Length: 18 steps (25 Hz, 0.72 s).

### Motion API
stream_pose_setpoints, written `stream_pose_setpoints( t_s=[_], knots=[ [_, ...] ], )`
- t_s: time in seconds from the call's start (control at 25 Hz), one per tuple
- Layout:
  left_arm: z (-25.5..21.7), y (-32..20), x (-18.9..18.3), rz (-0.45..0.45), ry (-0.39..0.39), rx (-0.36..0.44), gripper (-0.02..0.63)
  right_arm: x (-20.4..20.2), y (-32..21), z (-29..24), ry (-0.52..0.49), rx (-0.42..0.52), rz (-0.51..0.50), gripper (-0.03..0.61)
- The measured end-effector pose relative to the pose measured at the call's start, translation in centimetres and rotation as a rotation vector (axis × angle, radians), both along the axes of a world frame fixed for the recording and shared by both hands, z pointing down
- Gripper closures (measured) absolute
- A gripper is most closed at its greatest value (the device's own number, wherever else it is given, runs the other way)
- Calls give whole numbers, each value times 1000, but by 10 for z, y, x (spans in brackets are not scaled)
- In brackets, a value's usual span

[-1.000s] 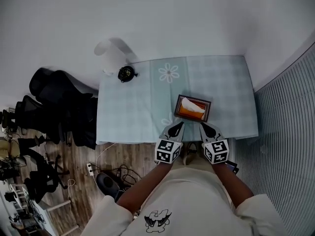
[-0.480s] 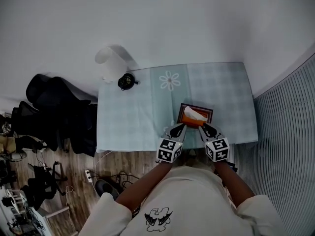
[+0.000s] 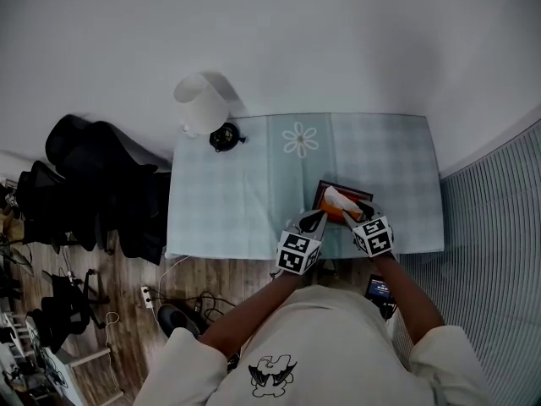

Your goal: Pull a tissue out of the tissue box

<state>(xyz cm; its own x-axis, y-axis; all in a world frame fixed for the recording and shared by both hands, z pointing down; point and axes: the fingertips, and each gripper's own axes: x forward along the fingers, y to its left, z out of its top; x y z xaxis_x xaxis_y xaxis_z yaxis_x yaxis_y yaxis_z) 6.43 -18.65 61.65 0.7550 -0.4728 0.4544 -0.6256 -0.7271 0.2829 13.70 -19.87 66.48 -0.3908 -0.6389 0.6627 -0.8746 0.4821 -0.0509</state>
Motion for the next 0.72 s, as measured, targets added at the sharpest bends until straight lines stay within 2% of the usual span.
stream_pose_setpoints(
  t_s=[0.16, 0.32, 0.52, 0.72],
  knots=[
    [1, -6, 2, -11, 6, -7, 607, 2, -13, 16, 62, -25, -21, 390],
    [12, -10, 6, -5, -27, -19, 606, 4, -19, 35, 103, -71, -51, 382],
    [46, -25, 18, -19, -63, -85, 606, 3, -22, 45, 113, -93, -65, 380],
    [64, -35, 31, 0, -117, -93, 597, 2, -23, 48, 107, -94, -57, 380]
  ],
)
